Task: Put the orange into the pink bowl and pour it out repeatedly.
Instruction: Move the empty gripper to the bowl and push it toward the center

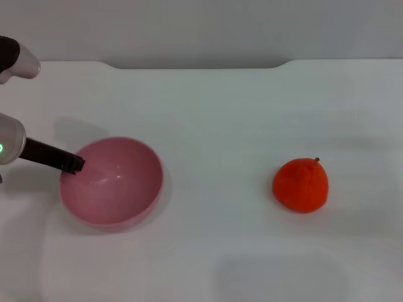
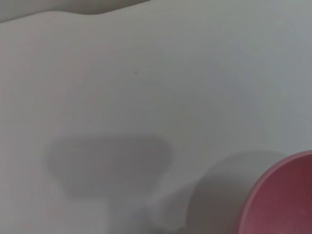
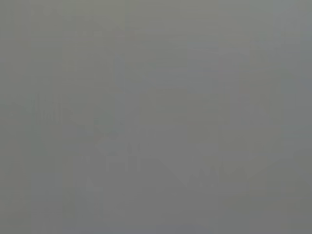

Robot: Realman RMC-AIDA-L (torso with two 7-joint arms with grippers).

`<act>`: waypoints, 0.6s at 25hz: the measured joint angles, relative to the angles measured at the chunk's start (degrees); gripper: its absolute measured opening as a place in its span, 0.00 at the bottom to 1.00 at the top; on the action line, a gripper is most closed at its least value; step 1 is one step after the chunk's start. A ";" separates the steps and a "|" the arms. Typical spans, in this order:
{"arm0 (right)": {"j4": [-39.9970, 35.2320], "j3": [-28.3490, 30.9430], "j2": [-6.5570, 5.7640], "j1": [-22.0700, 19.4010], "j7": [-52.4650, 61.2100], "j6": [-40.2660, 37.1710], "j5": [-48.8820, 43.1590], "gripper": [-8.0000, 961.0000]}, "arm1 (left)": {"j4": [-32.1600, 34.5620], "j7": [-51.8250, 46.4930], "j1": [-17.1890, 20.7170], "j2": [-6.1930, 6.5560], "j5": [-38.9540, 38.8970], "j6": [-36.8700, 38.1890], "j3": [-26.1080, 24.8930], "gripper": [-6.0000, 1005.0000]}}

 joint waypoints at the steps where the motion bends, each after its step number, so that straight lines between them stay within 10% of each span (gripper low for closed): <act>1: -1.04 -0.28 -0.18 -0.31 3.16 -0.51 -0.76 0.56 | 0.00 0.06 -0.05 0.00 0.00 0.07 0.00 0.07; 6: -11.51 -0.55 -3.38 -3.75 27.18 -10.31 -13.68 0.56 | 0.00 0.28 -0.32 0.00 0.03 0.64 0.01 0.05; 9: -20.97 0.44 -7.58 -4.59 39.64 -17.37 -26.38 0.56 | 0.00 0.50 -0.31 -0.01 0.13 0.75 0.01 0.05; 15: -35.38 16.64 -12.57 -0.42 59.91 -26.17 -64.10 0.56 | 0.04 0.62 -0.02 0.00 0.46 1.11 -0.02 0.05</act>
